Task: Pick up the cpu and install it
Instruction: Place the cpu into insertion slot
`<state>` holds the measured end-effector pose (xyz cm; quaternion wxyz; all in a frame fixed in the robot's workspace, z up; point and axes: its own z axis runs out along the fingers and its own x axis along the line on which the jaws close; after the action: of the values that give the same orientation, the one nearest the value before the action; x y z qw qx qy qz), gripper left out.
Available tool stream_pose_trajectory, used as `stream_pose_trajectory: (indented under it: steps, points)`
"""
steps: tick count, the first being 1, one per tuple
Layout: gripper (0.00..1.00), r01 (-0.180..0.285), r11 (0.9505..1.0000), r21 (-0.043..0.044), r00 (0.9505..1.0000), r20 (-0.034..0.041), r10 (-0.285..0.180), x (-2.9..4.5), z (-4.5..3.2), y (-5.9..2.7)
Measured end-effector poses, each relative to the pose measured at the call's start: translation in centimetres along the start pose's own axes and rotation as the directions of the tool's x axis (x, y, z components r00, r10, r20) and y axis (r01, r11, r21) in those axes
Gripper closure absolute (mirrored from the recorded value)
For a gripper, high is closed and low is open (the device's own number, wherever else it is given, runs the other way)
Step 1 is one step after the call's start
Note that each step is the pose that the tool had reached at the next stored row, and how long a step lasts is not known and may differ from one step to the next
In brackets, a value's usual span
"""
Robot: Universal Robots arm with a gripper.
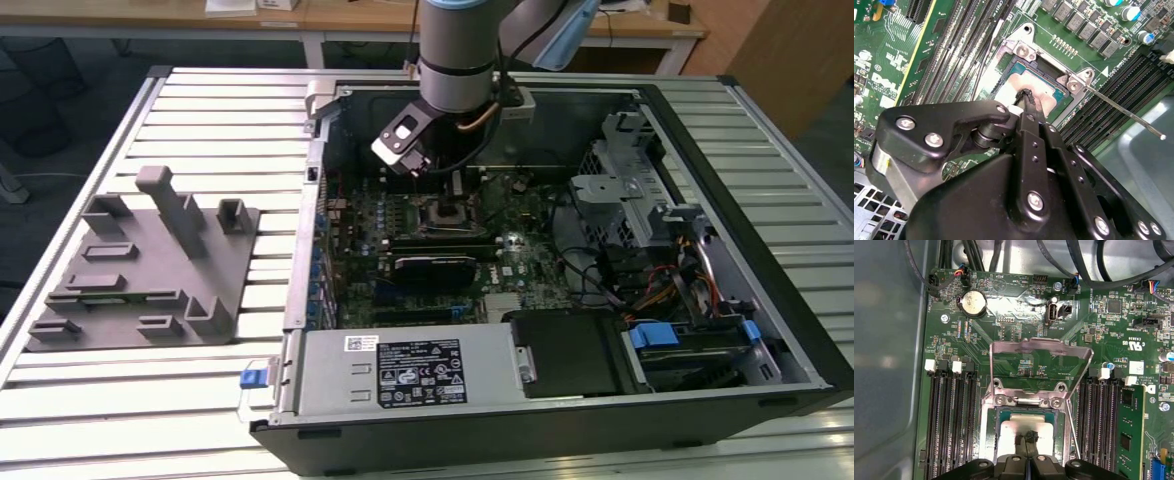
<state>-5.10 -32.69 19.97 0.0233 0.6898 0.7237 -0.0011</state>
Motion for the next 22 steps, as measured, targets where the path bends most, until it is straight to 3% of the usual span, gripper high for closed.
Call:
stream_pose_trajectory:
  steps: [15,22]
  points:
    - [0.89,0.0,1.0,-0.0003,1.0,-0.0016,0.0,0.0,0.16,-0.01]
    - [0.89,0.0,1.0,-0.0002,1.0,-0.0016,0.0,-0.05,-1.24,0.04]
